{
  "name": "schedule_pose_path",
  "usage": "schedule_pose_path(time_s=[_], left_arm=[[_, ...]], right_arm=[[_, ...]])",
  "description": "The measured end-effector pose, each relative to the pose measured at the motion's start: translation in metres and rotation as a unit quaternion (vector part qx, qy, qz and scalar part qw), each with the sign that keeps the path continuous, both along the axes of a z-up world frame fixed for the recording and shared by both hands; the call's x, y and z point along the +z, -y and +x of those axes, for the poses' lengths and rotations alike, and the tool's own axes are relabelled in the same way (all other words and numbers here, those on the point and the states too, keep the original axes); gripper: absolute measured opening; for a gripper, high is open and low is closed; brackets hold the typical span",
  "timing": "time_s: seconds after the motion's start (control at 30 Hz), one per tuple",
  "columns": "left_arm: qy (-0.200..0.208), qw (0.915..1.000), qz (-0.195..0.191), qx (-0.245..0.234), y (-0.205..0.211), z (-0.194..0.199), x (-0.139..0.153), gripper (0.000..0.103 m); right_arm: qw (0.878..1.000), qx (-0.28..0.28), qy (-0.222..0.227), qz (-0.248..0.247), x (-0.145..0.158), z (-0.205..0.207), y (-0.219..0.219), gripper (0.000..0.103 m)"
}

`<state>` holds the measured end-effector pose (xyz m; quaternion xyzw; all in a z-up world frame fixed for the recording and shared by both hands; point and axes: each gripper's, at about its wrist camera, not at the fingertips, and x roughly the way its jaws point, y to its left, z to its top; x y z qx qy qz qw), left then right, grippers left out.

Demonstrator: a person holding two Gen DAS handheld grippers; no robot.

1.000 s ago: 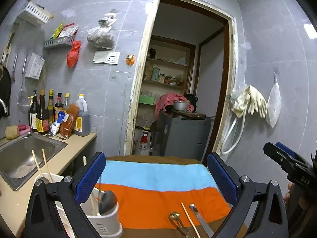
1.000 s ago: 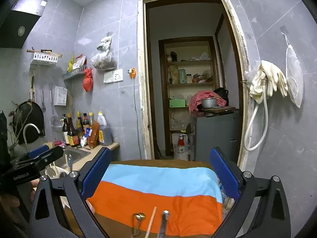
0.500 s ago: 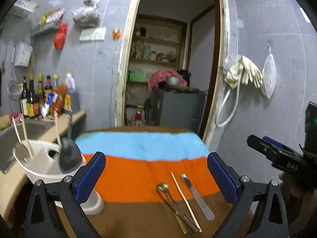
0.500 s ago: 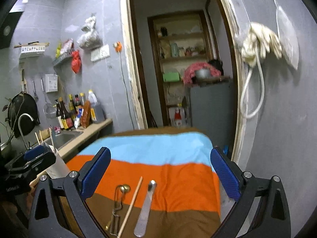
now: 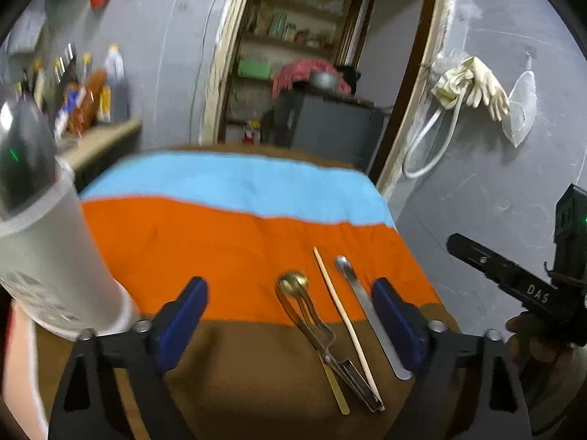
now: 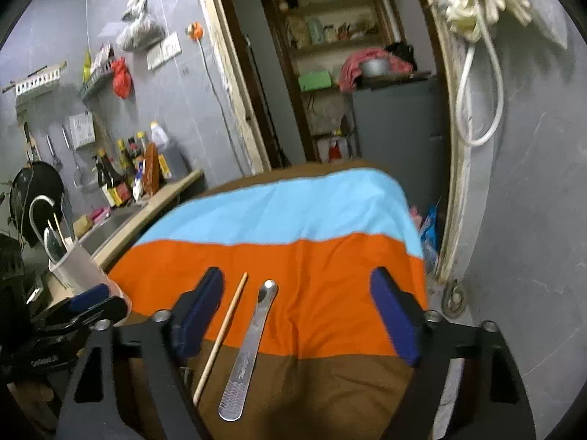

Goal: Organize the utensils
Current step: 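Withdraw both tools from the holder back over the cloth, then move both tools down toward the gold tongs and the silver knife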

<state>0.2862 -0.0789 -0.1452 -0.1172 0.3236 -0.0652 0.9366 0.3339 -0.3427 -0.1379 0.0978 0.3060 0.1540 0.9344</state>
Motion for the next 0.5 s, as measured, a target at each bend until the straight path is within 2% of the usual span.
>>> schedule_pose_path(time_s=[0.1, 0.17, 0.23, 0.3, 0.4, 0.5], left_arm=[[-0.033, 0.9993, -0.013, -0.009, 0.001, 0.010, -0.017, 0.069], [-0.052, 0.9982, -0.025, -0.018, 0.003, 0.016, -0.026, 0.069], [-0.065, 0.9968, -0.040, -0.021, 0.004, 0.020, -0.031, 0.067], [-0.081, 0.9951, -0.052, -0.023, 0.004, 0.025, -0.037, 0.066], [-0.100, 0.9932, -0.054, -0.025, 0.007, 0.032, -0.043, 0.056], [-0.113, 0.9922, -0.045, -0.025, 0.012, 0.039, -0.048, 0.054]], right_arm=[[0.999, 0.026, -0.021, 0.002, -0.014, 0.011, -0.011, 0.054], [0.999, 0.041, -0.032, 0.000, -0.022, 0.016, -0.016, 0.047], [0.998, 0.056, -0.041, -0.001, -0.030, 0.021, -0.023, 0.035], [0.996, 0.067, -0.051, -0.002, -0.037, 0.026, -0.029, 0.032], [0.995, 0.080, -0.066, 0.006, -0.045, 0.031, -0.033, 0.032], [0.993, 0.086, -0.077, 0.004, -0.053, 0.035, -0.036, 0.031]])
